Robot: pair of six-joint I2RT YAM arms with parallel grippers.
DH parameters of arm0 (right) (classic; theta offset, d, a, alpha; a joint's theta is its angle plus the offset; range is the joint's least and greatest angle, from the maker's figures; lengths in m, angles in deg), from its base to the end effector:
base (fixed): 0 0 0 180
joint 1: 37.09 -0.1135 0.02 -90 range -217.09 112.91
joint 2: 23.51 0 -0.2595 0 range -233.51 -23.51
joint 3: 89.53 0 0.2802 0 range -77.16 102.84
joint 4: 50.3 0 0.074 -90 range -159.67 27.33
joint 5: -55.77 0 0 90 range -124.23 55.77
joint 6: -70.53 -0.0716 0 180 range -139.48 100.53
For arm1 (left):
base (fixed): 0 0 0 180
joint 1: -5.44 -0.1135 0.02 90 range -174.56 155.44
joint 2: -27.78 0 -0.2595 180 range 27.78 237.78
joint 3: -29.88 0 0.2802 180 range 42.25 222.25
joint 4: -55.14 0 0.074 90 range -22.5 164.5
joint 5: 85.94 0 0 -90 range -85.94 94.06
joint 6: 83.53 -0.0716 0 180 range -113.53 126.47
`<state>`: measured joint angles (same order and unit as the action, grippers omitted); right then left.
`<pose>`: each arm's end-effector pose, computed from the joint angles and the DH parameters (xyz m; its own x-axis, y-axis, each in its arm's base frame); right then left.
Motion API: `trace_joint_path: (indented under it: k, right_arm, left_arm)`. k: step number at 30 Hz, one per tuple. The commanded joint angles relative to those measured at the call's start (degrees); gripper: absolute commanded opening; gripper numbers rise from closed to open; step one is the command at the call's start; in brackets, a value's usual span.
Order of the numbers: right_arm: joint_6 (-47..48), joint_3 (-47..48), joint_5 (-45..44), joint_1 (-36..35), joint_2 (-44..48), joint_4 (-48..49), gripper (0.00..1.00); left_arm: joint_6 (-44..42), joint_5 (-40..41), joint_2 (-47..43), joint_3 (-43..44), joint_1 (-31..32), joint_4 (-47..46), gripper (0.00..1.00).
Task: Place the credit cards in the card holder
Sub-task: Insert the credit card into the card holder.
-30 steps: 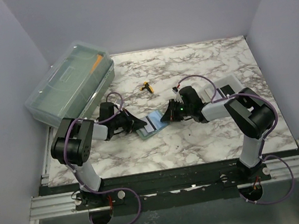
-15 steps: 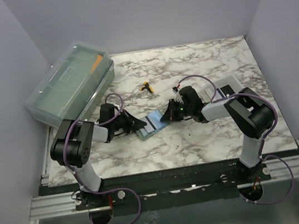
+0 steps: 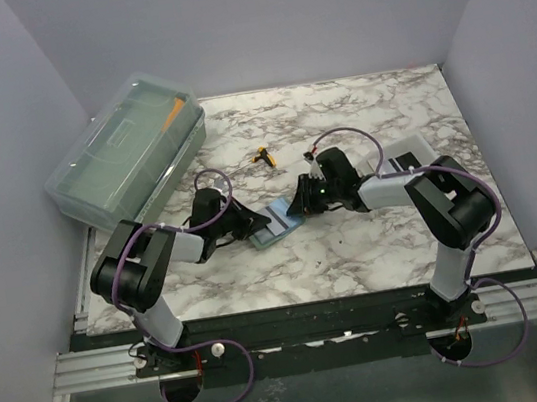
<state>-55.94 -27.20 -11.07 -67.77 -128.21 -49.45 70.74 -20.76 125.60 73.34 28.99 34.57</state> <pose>0.3275 0.2271 0.0830 -0.8878 0.1087 -0.4471 -0.2420 0.7161 0.6547 0.2943 -0.1610 0.0656 -0.8361 -0.5275 -0.1505 -0.1630 0.5009 -0.8500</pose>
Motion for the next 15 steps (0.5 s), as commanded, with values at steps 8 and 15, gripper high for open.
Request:
trace_joint_path:
  k: [8, 15]
  right_arm:
    - [7.6, 2.0, -0.8, 2.0, -2.1, -5.8, 0.36]
    - [10.4, 4.5, -1.3, 2.0, -3.7, -8.6, 0.36]
  left_arm:
    - [-0.5, -2.1, 4.4, 0.9, -0.6, 1.4, 0.0]
    - [-3.0, 1.4, -0.7, 2.0, -1.3, 14.0, 0.28]
